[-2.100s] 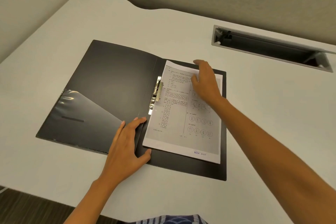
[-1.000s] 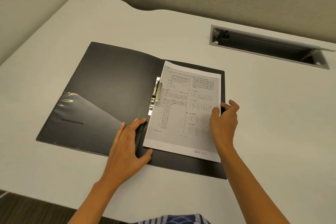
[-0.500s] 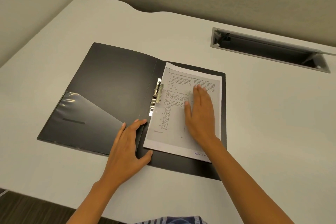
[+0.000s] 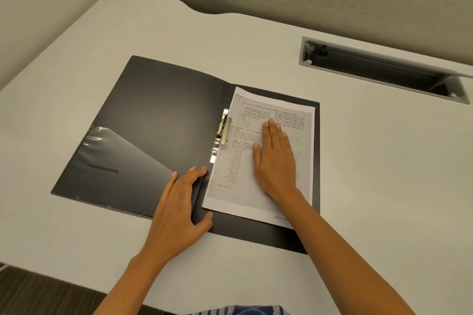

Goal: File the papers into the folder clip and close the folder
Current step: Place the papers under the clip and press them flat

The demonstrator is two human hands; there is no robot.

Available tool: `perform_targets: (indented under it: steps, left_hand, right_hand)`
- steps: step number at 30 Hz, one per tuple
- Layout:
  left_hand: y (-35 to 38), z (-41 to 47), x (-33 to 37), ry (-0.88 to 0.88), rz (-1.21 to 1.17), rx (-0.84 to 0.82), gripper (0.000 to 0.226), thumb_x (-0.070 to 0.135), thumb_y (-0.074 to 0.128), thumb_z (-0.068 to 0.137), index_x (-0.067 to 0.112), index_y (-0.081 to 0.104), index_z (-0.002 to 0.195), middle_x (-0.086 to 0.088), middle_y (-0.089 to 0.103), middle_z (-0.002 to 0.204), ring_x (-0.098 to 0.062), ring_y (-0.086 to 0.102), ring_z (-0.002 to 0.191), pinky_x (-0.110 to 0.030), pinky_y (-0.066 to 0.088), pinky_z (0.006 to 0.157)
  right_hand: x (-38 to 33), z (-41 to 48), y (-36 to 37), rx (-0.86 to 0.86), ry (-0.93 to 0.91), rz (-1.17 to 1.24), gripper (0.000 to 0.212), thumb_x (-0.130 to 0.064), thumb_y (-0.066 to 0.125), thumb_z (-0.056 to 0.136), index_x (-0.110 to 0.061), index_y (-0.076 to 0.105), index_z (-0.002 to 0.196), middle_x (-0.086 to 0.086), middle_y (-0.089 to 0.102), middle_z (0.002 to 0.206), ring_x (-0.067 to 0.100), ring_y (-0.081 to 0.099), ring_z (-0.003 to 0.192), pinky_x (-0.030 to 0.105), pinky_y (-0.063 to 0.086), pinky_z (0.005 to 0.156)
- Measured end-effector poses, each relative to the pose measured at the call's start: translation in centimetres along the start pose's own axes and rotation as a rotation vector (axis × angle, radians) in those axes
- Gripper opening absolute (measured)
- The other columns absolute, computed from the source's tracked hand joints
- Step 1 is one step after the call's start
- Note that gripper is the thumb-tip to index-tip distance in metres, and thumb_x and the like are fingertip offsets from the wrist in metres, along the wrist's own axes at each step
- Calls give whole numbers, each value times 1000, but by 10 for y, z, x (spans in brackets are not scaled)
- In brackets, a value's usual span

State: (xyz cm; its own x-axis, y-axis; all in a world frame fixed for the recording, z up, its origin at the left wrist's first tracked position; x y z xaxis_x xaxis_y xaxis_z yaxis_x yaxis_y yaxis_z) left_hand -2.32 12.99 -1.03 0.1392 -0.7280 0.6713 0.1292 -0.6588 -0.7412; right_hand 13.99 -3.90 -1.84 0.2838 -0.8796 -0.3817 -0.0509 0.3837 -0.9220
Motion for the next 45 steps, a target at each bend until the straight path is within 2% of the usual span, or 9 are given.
perform_targets:
  steps: [9, 14, 19, 22, 24, 26, 29, 33, 45]
  left_hand:
    - [-7, 25, 12, -100, -305, 131, 47, 29, 47, 85, 26, 41, 131, 6, 49, 133, -14, 47, 118, -38, 42, 101]
    - [-8, 100, 20, -195, -265, 178, 39, 8, 42, 93, 16, 43, 131, 0, 54, 133, -22, 41, 128, -51, 27, 111]
    - [1, 150, 37, -178, -181, 111, 36, 7, 41, 94, 11, 48, 129, 1, 52, 135, -14, 38, 131, -42, 3, 117]
    - [-2, 156, 42, -202, -273, 135, 32, 9, 40, 95, 14, 50, 125, 1, 55, 132, -12, 44, 123, -47, 9, 117]
    - [-7, 149, 46, -215, -388, 171, 31, 10, 40, 95, 18, 51, 123, 3, 62, 124, -16, 52, 115, -47, 33, 109]
    - [-14, 138, 48, -229, -460, 225, 28, 15, 41, 96, 21, 54, 120, 9, 66, 111, -19, 61, 103, -25, 49, 84]
    - [-23, 121, 45, -295, -479, 351, 26, 29, 40, 98, 21, 61, 112, 9, 72, 95, -18, 64, 73, -12, 46, 58]
    - [-30, 107, 38, -362, -461, 406, 19, 35, 51, 93, 24, 64, 102, 16, 69, 79, 16, 55, 62, 3, 36, 50]
    - [-26, 101, 25, -464, -363, 320, 30, 43, 74, 73, 25, 70, 96, 8, 72, 89, -7, 65, 82, -28, 51, 75]
  right_hand:
    - [2, 1, 4, 10, 1, -24, 61, -43, 25, 98, -17, 7, 151, 0, 7, 160, 15, 3, 147, 33, 1, 120]
    - [4, 1, 4, 17, -4, -44, 61, -44, 24, 98, -17, 6, 151, 0, 6, 160, 14, 2, 147, 30, -2, 119]
    - [1, 0, 4, 20, 0, -18, 62, -44, 25, 98, -18, 8, 151, 0, 7, 160, 14, 3, 147, 32, 0, 120]
    - [1, 0, 3, 20, 0, -8, 62, -45, 26, 98, -18, 7, 151, -1, 7, 160, 14, 3, 147, 32, 0, 120]
    - [2, 0, 3, 19, -3, -17, 62, -45, 25, 98, -19, 6, 151, -1, 6, 160, 14, 2, 147, 32, 0, 120]
    - [3, 0, 2, 23, -8, -22, 61, -44, 25, 98, -18, 7, 151, 0, 6, 160, 14, 2, 147, 31, -1, 120]
    - [3, 0, 2, 20, 0, 3, 62, -44, 27, 98, -19, 7, 151, -1, 6, 160, 14, 2, 147, 31, -2, 120]
    - [3, 0, 1, 26, 0, 23, 61, -44, 27, 98, -19, 9, 151, -1, 9, 160, 15, 5, 147, 33, 2, 121]
    - [3, 0, 2, 30, 3, 33, 61, -44, 28, 98, -19, 10, 151, -2, 9, 160, 14, 5, 147, 31, 1, 120]
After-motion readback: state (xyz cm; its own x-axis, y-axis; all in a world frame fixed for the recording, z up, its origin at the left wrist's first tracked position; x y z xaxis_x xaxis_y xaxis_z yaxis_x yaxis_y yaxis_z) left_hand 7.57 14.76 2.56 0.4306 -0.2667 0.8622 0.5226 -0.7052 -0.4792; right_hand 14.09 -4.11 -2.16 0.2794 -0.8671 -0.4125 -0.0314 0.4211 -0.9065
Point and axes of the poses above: each hand's wrist, its own z-axis towards the middle knuckle, its own y-axis out of the palm, x = y × z, the point moved 4 cm from there along z, towards the middle knuckle
